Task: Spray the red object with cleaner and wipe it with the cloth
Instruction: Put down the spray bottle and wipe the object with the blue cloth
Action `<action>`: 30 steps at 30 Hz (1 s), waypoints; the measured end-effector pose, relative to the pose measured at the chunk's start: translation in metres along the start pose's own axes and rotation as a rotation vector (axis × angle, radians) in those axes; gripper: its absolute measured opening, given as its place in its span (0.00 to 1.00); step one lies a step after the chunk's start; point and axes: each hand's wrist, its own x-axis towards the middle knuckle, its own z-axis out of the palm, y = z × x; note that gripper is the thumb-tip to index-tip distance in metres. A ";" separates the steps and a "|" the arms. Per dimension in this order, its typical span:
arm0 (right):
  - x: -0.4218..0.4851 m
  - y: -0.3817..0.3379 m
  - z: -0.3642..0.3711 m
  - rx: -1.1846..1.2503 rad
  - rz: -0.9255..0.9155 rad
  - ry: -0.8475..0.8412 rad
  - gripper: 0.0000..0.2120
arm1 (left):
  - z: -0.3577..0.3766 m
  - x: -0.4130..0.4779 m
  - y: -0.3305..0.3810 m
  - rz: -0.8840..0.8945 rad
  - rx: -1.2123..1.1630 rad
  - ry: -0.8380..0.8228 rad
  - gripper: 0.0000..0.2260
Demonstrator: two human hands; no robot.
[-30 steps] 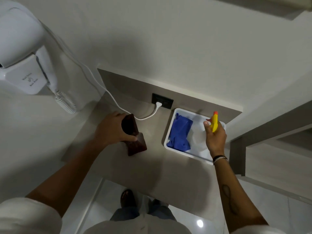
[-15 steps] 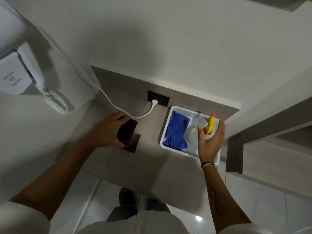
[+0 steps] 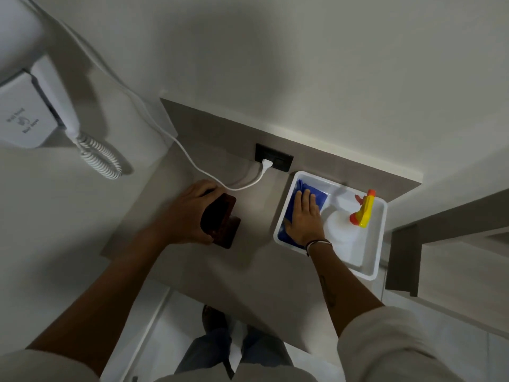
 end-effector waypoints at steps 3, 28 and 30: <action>0.009 0.004 0.003 -0.060 0.023 -0.056 0.45 | 0.000 0.000 0.000 -0.007 0.003 -0.005 0.51; -0.109 -0.102 0.011 0.968 -0.066 0.430 0.31 | 0.031 -0.087 -0.047 -0.318 -0.581 0.323 0.51; -0.119 -0.139 0.020 0.920 -0.234 0.377 0.34 | 0.036 -0.091 -0.052 -0.315 -0.609 0.303 0.51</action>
